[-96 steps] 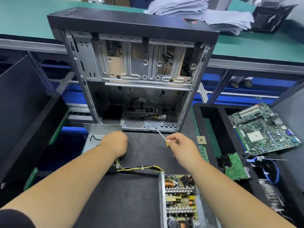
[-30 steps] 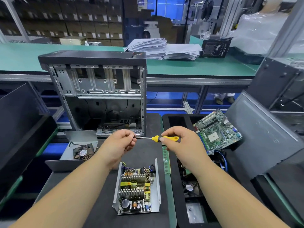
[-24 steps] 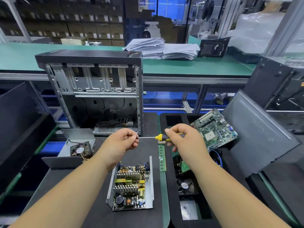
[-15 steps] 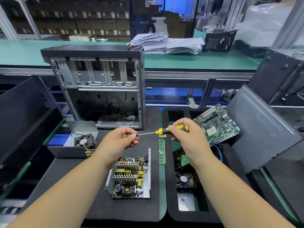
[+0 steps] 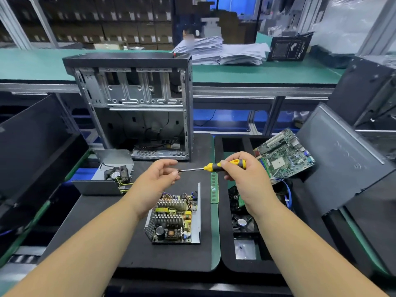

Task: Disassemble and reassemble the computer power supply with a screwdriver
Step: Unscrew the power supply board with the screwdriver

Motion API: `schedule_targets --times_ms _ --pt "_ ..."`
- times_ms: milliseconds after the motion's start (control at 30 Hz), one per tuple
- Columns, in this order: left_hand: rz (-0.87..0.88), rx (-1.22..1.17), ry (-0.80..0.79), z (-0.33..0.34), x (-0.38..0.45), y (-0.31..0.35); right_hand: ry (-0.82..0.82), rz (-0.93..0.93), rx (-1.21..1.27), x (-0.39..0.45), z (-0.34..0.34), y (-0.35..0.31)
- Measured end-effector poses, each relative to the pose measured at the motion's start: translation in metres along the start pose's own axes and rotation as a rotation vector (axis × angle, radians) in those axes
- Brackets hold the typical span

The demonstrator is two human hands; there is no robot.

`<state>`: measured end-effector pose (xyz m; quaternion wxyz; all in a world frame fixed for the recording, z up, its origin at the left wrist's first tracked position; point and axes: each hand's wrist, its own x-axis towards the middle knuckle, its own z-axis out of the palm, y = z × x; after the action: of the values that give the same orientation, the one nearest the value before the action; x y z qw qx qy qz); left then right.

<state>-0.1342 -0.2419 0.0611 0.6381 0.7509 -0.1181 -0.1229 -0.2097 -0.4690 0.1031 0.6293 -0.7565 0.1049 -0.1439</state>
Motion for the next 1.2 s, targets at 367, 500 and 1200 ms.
schedule_targets --times_ms 367,500,1200 --pt "0.282 1.288 -0.395 -0.013 0.013 -0.066 -0.089 -0.010 -0.531 -0.032 0.036 0.012" --pt "0.200 1.172 -0.517 -0.009 0.030 -0.063 -0.096 -0.003 -0.696 -0.038 0.047 0.014" --pt "0.388 1.298 -0.368 -0.008 0.028 -0.089 -0.220 0.051 -0.871 -0.051 0.068 0.044"
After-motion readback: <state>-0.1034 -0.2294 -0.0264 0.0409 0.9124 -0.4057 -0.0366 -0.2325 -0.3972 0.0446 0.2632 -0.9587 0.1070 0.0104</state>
